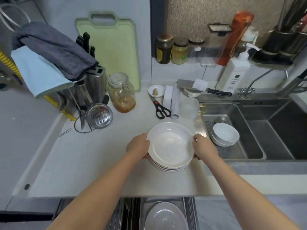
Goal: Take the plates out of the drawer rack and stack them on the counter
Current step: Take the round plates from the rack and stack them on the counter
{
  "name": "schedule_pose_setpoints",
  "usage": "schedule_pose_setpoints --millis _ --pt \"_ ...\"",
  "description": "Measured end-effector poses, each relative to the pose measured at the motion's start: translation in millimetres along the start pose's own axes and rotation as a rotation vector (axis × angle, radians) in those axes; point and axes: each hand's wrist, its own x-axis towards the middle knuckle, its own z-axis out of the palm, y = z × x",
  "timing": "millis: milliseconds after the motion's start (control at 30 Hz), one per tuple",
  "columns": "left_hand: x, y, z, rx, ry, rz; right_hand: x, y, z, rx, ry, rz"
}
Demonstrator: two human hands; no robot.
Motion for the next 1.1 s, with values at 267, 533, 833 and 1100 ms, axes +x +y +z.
schedule_pose_setpoints --millis 267,533,833,1100 --pt "-20.4 -10.8 13.8 -0.005 0.013 -0.045 -19.5 18.5 14.6 0.145 0.016 -0.017" --pt "-96.8 -47.0 55.6 0.026 0.141 0.150 -81.8 55.2 42.2 0.127 0.122 -0.143" --pt "-173.0 -118.8 120.4 0.317 0.008 0.271 -153.2 124.2 120.8 -0.089 -0.088 -0.296" --pt "-176.4 -170.4 187.2 0.501 -0.287 0.110 -175.5 169.1 195.3 -0.292 -0.373 -0.157"
